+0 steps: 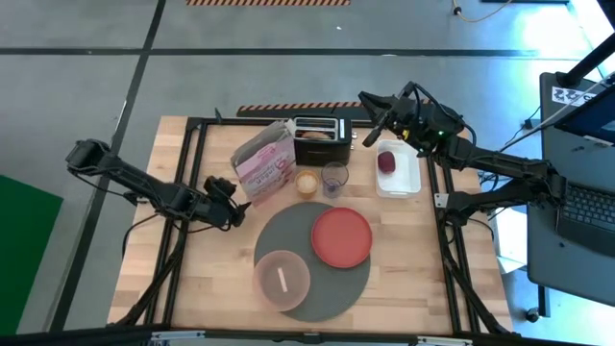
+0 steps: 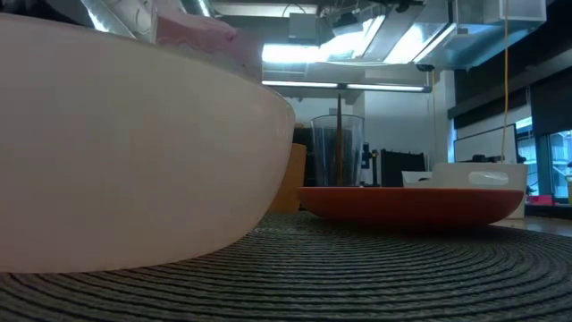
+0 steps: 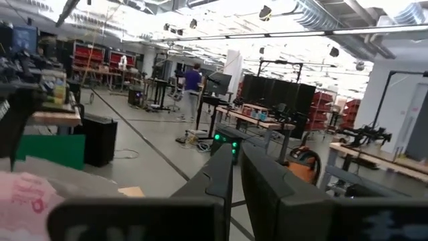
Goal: Arrange a breakfast setting
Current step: Pour the cereal from the cereal box into the light pink bowl
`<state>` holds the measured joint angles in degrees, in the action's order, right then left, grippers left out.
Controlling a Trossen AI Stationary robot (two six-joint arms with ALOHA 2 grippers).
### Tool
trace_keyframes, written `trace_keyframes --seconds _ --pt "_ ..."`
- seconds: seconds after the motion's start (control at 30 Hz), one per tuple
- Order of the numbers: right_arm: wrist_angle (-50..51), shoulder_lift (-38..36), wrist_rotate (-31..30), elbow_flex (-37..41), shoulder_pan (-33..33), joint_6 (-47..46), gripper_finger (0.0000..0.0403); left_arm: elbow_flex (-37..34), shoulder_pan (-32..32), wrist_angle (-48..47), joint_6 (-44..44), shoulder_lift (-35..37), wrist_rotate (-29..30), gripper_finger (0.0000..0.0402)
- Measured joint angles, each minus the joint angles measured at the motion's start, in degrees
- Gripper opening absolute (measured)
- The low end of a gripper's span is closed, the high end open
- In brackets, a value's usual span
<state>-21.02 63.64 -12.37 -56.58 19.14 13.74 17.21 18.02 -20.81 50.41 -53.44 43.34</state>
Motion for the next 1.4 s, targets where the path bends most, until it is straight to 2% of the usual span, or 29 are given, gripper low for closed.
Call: trace_keyframes --seconds 0.27,0.77,0.87,1.23,1.4 --pt "-0.1 0.0 0.0 0.0 0.0 -0.7 0.0035 0.0 0.0 6.6 0.0 -6.3 -3.2 0.0387" --pt "0.2 0.0 0.2 0.0 0.0 -3.6 0.0035 0.0 -2.4 17.5 -0.3 -15.7 4.9 0.0387" --pt "0.2 0.0 0.3 0.0 0.0 -4.5 0.0035 0.0 -3.2 20.9 -2.8 -17.2 5.3 0.0387" --pt "0.4 0.0 0.3 0.0 0.0 -4.7 0.0035 0.0 -5.1 26.0 -7.6 -17.6 4.1 0.0387" --pt "2.9 0.0 0.6 0.0 0.0 -5.4 0.0035 0.0 -5.2 29.9 -7.6 -17.6 8.2 0.0387"
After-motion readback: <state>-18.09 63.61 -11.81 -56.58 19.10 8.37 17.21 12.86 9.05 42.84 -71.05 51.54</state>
